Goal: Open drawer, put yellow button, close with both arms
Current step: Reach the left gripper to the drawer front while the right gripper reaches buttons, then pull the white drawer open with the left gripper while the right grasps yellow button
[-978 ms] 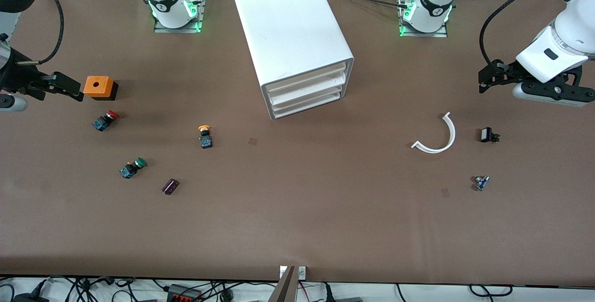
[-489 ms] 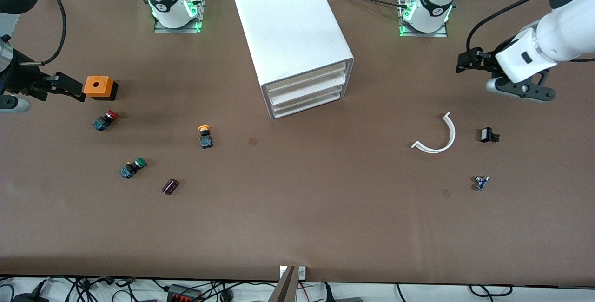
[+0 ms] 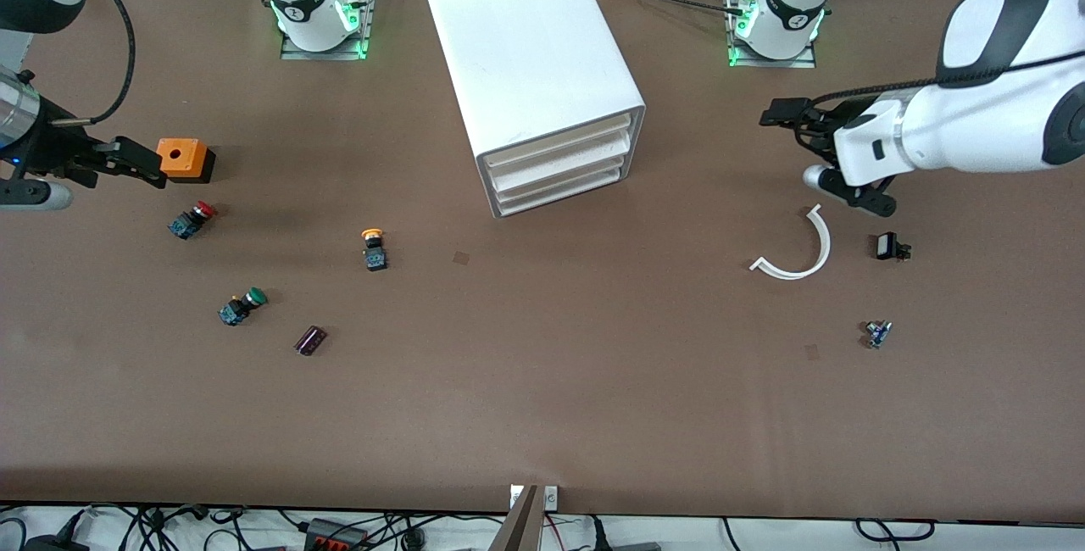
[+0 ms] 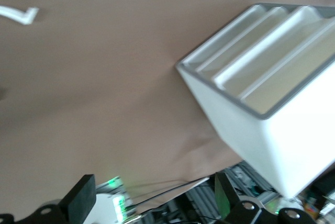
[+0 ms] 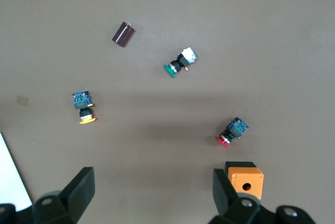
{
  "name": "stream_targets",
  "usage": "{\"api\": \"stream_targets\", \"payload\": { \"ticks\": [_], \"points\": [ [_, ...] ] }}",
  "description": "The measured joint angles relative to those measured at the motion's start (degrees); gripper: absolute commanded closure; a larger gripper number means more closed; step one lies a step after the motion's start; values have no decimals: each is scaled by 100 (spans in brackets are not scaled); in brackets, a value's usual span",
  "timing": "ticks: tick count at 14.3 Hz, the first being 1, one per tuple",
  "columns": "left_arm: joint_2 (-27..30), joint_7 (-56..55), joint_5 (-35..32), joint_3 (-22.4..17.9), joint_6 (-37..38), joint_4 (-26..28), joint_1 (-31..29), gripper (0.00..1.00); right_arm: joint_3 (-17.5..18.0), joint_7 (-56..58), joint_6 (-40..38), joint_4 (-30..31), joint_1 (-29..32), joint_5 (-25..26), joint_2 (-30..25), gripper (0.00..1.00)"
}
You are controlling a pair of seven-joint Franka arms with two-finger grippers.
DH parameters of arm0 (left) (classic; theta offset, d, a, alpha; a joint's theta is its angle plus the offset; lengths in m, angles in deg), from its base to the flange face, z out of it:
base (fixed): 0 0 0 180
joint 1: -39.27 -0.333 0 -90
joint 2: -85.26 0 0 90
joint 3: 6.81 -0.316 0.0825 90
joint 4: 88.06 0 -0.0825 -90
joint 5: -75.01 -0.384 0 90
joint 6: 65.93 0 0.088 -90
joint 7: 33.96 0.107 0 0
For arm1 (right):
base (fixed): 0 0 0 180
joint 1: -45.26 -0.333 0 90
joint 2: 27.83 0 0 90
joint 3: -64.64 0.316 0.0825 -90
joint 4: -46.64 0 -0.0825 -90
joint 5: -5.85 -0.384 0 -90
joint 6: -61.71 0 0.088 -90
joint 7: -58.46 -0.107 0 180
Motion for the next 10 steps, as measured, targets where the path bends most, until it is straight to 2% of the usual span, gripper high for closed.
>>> {"api": "stream_targets", "payload": {
  "ticks": [2, 5, 10],
  "points": [
    [-343, 126, 747, 5, -309, -9, 125, 0, 9, 0, 26, 5, -146, -111, 198, 0],
    [-860, 696, 1467, 18, -929, -12, 537, 0, 22, 0, 120, 9, -402, -203, 505, 0],
    [-1613, 2685, 3355, -11, -1181, 104, 616, 0, 31, 1, 418, 30, -704, -225, 1055, 0]
  ]
}}
